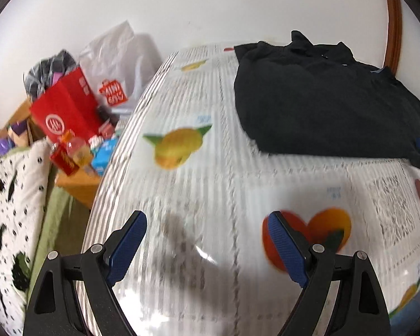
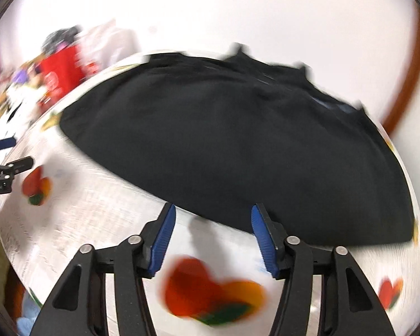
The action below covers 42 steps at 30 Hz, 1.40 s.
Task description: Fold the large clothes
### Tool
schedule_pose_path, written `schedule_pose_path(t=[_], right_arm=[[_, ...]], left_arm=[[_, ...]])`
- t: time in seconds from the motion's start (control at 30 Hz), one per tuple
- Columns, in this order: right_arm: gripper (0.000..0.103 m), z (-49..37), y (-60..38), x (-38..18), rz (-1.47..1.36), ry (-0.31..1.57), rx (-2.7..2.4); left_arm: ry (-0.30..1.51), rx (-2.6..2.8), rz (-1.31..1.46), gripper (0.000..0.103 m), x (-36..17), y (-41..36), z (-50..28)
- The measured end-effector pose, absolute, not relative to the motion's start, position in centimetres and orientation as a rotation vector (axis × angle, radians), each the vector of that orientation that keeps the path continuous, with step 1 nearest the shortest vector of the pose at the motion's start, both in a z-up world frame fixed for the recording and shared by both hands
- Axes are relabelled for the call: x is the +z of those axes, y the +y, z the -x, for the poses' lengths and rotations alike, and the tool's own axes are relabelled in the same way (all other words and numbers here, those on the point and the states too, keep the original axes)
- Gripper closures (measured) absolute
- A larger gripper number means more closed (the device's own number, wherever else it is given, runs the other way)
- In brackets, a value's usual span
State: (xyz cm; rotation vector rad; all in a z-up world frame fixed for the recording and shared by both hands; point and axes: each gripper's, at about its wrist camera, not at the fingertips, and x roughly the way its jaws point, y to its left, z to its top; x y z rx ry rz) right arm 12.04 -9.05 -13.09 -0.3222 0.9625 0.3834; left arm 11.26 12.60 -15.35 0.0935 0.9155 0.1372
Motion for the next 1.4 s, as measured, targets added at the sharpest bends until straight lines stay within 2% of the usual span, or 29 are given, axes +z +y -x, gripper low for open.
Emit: schedule_pose_path(t=[0.3, 0.57, 0.63, 0.73, 0.77, 0.8, 0.93, 1.1, 1.27, 1.4], right_arm=[[0.044, -13.1, 3.0, -14.9, 0.555, 0.883, 0.641], [0.045, -15.2, 7.9, -15.5, 0.592, 0.858, 0.699], [0.053, -16.1, 8.0, -15.6, 0.550, 0.889, 0.713], [0.073, -17.2, 8.7, -15.7, 0.527, 0.896, 0.711], [0.087, -17.3, 8.9, -15.7, 0.534, 0.885, 0.706], [0.090, -17.3, 9.1, -15.7, 0.542, 0.879, 0.700], [0.095, -17.2, 9.6, -14.5, 0.523, 0.833, 0.678], [0.096, -18.3, 7.9, -10.2, 0.296, 0.798, 0.717], [0.096, -19.1, 0.8, -4.9, 0.050, 0.672, 0.638], [0.096, -19.3, -6.2, -3.0, -0.076, 0.608, 0.492]], left_arm=[[0.933, 0.121, 0.014, 0.016, -15.8, 15.0, -10.0], [0.932, 0.099, 0.084, 0.016, -16.4, 16.3, -10.3], [0.934, 0.092, 0.095, 0.016, -16.5, 16.4, -10.5], [0.932, 0.083, 0.104, 0.016, -16.5, 16.5, -10.8], [0.932, 0.079, 0.107, 0.016, -16.5, 16.6, -10.9], [0.932, 0.077, 0.111, 0.016, -16.4, 16.6, -11.0], [0.925, 0.070, 0.127, 0.016, -16.3, 16.8, -11.3], [0.908, 0.067, 0.143, 0.016, -15.8, 16.6, -11.4], [0.876, 0.033, 0.131, 0.016, -14.5, 15.1, -10.9], [0.845, -0.008, 0.119, 0.016, -13.4, 13.1, -11.2]])
